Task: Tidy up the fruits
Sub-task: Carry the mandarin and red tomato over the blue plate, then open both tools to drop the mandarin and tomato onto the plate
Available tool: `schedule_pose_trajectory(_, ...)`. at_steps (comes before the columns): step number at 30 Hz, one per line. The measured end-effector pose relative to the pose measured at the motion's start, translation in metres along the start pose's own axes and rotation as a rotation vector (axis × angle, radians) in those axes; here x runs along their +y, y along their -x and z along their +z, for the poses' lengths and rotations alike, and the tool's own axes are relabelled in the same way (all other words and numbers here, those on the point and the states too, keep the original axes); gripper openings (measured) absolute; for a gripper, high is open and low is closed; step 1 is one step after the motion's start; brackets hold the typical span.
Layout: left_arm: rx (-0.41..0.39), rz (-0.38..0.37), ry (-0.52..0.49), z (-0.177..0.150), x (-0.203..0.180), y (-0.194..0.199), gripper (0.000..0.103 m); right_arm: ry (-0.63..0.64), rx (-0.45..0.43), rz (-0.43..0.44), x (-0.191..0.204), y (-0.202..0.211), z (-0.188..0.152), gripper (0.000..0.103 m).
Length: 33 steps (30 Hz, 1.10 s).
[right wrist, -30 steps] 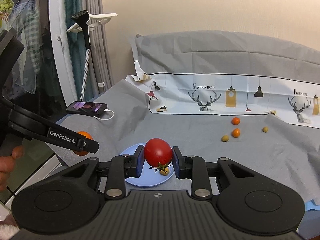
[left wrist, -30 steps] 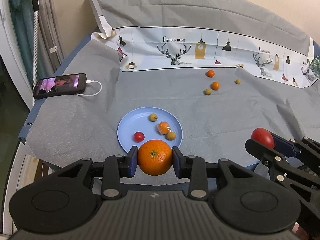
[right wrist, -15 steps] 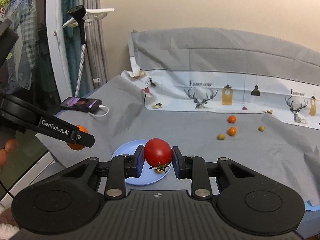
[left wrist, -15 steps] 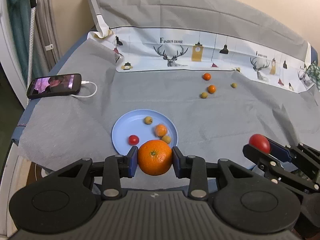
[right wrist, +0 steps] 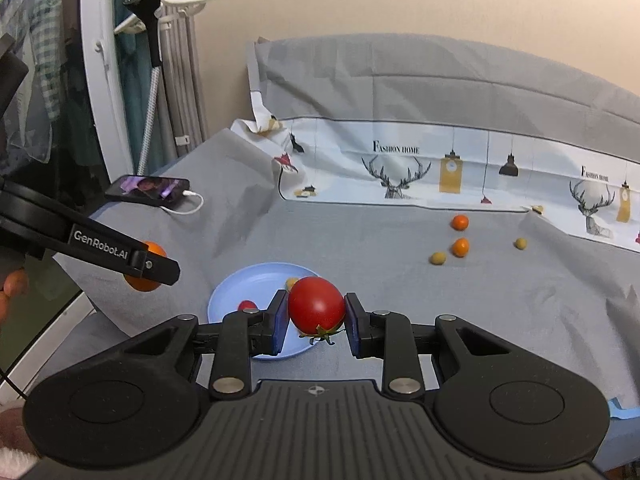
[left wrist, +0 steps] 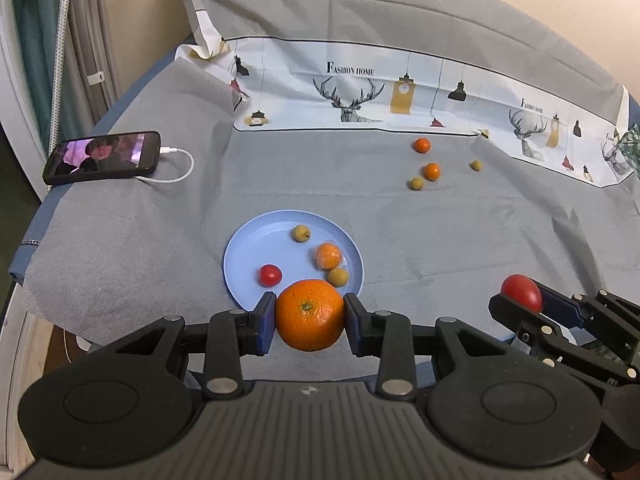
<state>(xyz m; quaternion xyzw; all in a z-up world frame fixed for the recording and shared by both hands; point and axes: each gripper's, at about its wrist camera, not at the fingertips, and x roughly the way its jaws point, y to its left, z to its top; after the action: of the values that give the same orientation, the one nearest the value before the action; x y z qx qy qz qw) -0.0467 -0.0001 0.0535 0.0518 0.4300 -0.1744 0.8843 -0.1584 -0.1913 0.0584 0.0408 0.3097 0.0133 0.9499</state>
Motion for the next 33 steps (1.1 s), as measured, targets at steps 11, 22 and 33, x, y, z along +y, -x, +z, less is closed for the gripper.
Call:
schedule_pose_trajectory(11,0.046,0.003,0.014,0.014,0.018,-0.032,0.039,-0.002,0.062,-0.011,0.004,-0.033,0.008,0.03)
schedule_pose_trajectory(22,0.108,0.003,0.016,0.027,0.035,-0.072,0.039,0.014,0.115,0.007,0.011,-0.074,0.017,0.031)
schedule_pose_trajectory(33,0.203,0.013,-0.029,0.044,0.032,-0.144,0.039,0.009,0.206,0.046,0.012,-0.149,0.013,0.031)
